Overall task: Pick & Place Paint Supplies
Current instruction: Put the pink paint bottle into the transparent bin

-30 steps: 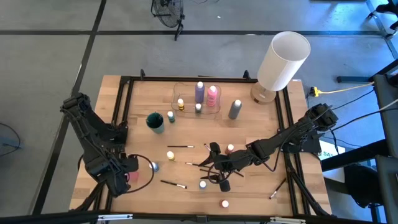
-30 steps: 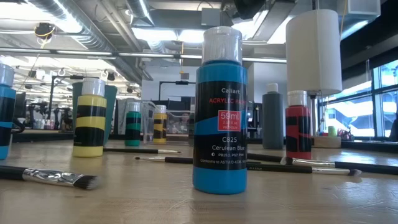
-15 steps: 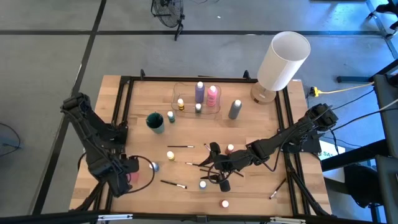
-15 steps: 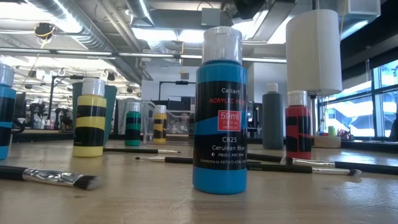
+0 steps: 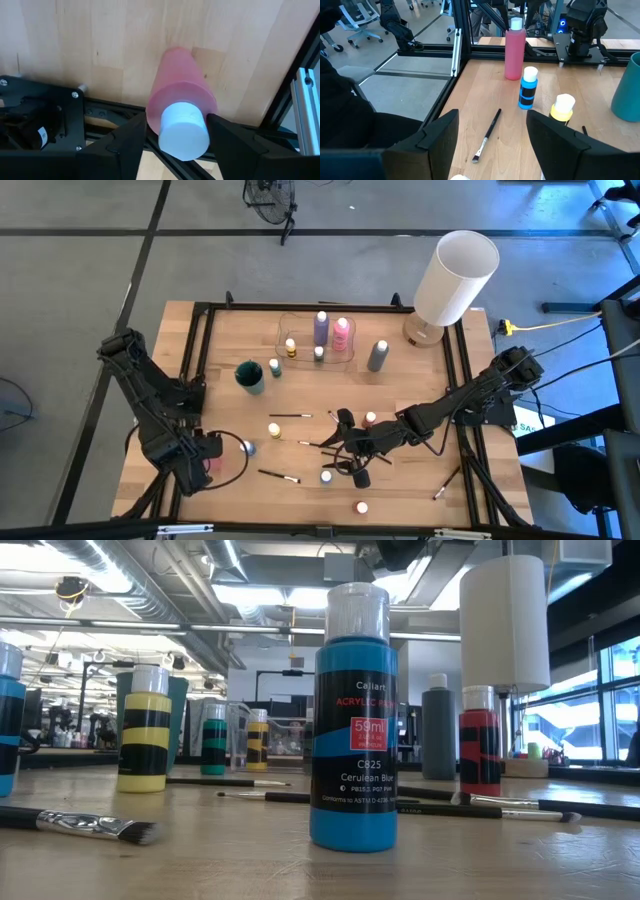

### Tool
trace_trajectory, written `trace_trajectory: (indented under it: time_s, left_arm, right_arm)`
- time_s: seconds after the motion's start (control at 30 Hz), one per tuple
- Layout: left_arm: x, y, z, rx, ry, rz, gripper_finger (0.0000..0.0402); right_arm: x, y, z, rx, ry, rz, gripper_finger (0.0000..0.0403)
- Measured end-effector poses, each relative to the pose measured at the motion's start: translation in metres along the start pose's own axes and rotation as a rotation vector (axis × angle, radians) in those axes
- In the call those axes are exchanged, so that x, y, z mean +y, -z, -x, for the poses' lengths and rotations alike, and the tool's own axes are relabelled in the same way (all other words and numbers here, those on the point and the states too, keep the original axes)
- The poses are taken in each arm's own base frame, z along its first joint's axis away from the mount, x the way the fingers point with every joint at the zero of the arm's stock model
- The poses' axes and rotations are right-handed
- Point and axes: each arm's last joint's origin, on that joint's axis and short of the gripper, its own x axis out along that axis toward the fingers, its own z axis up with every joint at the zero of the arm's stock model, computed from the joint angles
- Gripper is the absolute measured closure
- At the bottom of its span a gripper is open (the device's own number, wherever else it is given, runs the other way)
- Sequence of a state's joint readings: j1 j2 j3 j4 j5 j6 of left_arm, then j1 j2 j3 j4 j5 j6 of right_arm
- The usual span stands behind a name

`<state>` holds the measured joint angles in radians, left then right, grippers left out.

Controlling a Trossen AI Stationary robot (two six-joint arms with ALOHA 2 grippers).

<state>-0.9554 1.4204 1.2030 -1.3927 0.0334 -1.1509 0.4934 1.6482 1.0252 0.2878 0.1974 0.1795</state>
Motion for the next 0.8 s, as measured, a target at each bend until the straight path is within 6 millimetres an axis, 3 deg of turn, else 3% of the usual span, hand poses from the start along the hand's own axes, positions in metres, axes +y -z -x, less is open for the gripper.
trace_trajectory:
  time_s: [0.33,0.8]
  left_arm:
    - [-0.0001,-0.0013,0.0000,-0.037,-0.010,-0.051,0.0282]
    - [0.0008,-0.0010,0.0052,-0.005,-0.027,-0.107,0.0283]
  right_arm:
    - [-0.0001,0.0007,0.0000,0.007,0.001,0.002,0.0166]
    - [-0.0003,0.0015,0.0000,0.015,0.003,0.003,0.0167]
